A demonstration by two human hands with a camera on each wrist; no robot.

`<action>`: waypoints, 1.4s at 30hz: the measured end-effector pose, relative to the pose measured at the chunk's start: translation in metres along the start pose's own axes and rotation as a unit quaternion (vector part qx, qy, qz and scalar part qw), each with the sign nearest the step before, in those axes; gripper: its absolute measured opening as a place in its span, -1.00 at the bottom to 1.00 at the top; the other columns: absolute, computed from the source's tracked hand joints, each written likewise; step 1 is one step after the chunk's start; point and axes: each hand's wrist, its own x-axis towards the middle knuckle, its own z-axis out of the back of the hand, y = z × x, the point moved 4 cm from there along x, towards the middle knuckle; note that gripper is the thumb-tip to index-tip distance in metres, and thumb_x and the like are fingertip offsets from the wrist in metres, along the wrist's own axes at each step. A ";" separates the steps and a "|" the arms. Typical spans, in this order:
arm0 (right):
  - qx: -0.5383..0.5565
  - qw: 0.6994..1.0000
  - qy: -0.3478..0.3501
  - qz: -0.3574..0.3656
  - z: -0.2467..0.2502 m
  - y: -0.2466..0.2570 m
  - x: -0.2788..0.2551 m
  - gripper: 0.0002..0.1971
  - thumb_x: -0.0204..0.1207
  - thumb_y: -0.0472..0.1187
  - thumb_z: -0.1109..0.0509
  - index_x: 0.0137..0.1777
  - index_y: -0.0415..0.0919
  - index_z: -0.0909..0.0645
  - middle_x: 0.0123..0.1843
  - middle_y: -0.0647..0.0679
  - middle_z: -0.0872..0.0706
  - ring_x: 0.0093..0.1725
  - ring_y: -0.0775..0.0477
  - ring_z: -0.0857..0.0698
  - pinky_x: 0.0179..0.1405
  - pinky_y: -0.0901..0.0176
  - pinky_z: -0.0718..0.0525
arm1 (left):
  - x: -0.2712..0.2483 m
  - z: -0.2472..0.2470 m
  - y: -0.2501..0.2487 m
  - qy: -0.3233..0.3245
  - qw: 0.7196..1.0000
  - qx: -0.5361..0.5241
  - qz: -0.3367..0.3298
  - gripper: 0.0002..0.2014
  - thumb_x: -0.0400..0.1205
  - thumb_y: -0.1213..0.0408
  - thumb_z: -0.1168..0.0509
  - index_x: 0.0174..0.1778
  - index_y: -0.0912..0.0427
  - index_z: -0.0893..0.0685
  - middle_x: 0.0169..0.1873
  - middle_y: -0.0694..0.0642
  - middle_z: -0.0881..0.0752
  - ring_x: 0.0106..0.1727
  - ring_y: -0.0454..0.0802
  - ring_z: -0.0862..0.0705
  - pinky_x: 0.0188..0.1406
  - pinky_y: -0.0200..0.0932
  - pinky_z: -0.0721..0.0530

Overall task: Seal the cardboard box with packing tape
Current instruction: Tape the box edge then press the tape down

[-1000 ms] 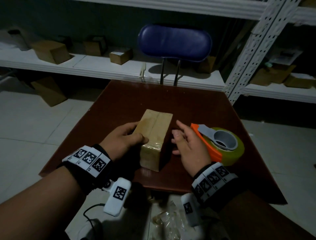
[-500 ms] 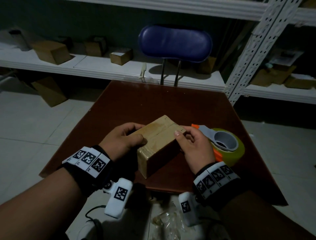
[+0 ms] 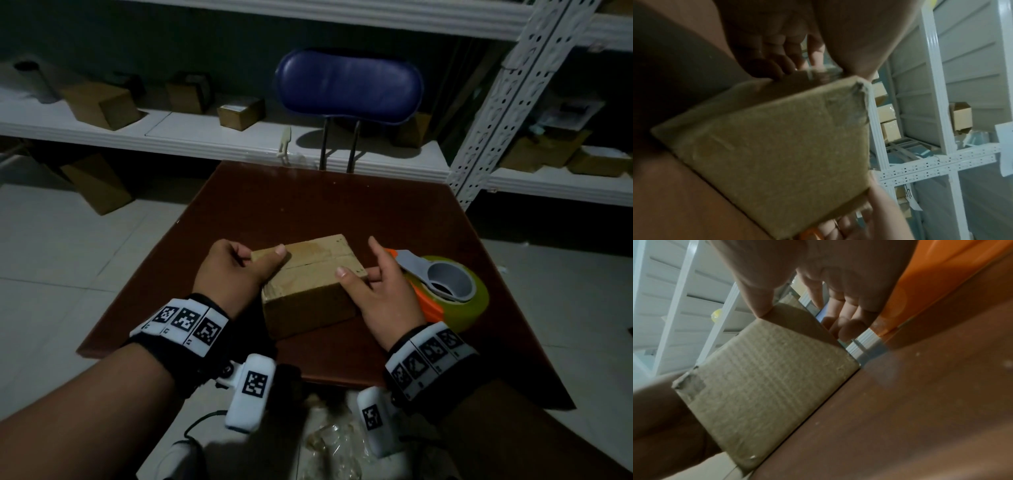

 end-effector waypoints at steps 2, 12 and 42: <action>0.004 1.000 0.010 -0.012 -0.002 -0.004 0.002 0.12 0.09 0.66 -0.42 0.66 0.47 -0.02 0.40 -0.07 -0.67 0.35 -0.09 -0.70 0.28 -0.23 -0.74 | 0.000 0.001 0.000 -0.013 0.999 -0.037 0.004 -0.49 0.43 -0.19 -0.52 0.03 0.11 -0.57 -0.04 0.08 -0.68 -0.03 0.06 -0.67 -0.27 -0.11 -0.50; 0.039 0.999 0.009 -0.008 -0.002 0.007 -0.007 -0.76 0.74 0.20 -0.10 0.11 0.18 -0.56 -0.24 0.00 -0.61 -0.41 0.14 -0.61 -0.38 0.14 -0.66 | 0.006 -0.005 0.000 0.067 0.991 -0.109 -0.036 -0.55 0.57 0.33 -0.46 0.37 -0.10 -0.69 0.10 -0.05 -0.73 0.14 -0.10 -0.68 -0.01 -0.26 -0.58; -0.521 0.851 -0.057 -0.049 0.085 0.005 0.009 -0.16 0.35 0.50 -0.37 0.53 0.04 -0.37 0.29 -0.04 -0.70 0.27 -0.18 -0.70 0.19 -0.09 -0.67 | -0.013 -0.024 -0.008 0.125 0.987 -0.102 -0.026 -0.22 0.38 -0.22 -0.36 0.53 0.00 -0.53 0.32 0.00 -0.64 0.26 -0.07 -0.64 0.08 -0.21 -0.58</action>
